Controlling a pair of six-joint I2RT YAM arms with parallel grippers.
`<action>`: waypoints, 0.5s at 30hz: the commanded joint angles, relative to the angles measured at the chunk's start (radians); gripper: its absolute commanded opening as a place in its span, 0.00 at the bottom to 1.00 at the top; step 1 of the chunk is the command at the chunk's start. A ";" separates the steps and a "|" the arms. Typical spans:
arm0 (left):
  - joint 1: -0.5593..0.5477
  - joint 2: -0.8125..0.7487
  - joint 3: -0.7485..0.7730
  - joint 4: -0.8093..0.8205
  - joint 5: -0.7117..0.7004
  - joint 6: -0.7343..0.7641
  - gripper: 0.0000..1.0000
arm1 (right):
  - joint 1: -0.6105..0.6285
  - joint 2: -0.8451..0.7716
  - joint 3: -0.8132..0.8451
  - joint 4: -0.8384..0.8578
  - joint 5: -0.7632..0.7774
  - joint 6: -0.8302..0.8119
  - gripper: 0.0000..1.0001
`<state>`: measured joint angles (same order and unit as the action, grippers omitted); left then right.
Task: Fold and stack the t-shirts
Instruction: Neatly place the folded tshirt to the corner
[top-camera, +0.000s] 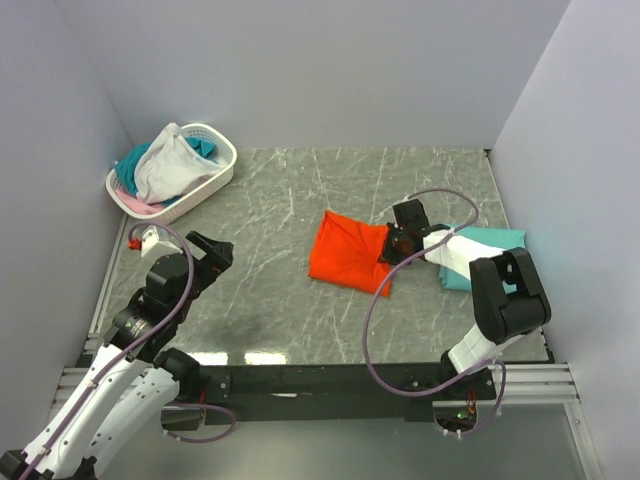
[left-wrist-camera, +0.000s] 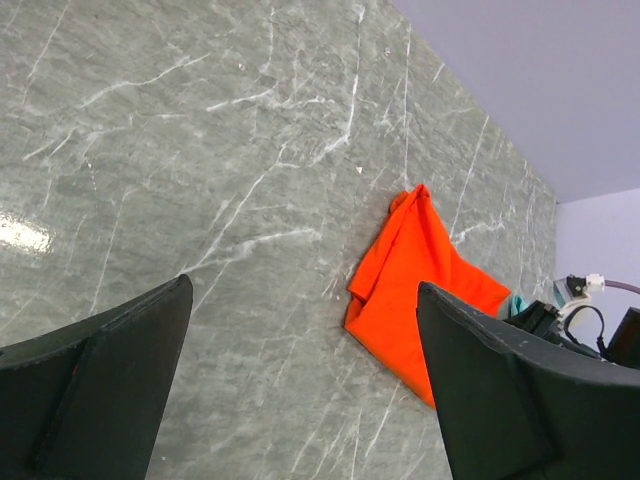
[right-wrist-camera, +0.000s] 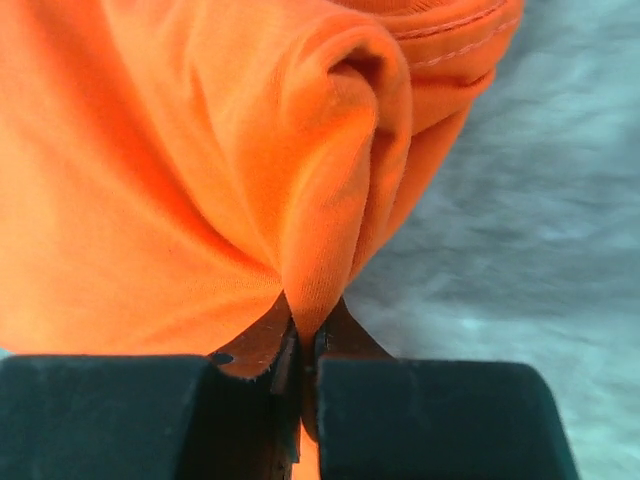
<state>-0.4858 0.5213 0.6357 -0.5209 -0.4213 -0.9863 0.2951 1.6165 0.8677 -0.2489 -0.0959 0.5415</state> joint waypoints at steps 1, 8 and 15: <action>0.000 0.002 -0.002 0.025 -0.017 0.005 0.99 | -0.001 -0.085 0.053 -0.121 0.132 -0.107 0.00; 0.000 0.000 -0.007 0.038 -0.017 0.009 0.99 | -0.005 -0.178 0.129 -0.352 0.442 -0.279 0.00; 0.000 0.003 -0.007 0.045 -0.011 0.014 0.99 | -0.020 -0.250 0.168 -0.449 0.640 -0.382 0.00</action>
<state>-0.4858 0.5213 0.6289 -0.5167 -0.4240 -0.9852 0.2897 1.4044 0.9779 -0.6197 0.3843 0.2405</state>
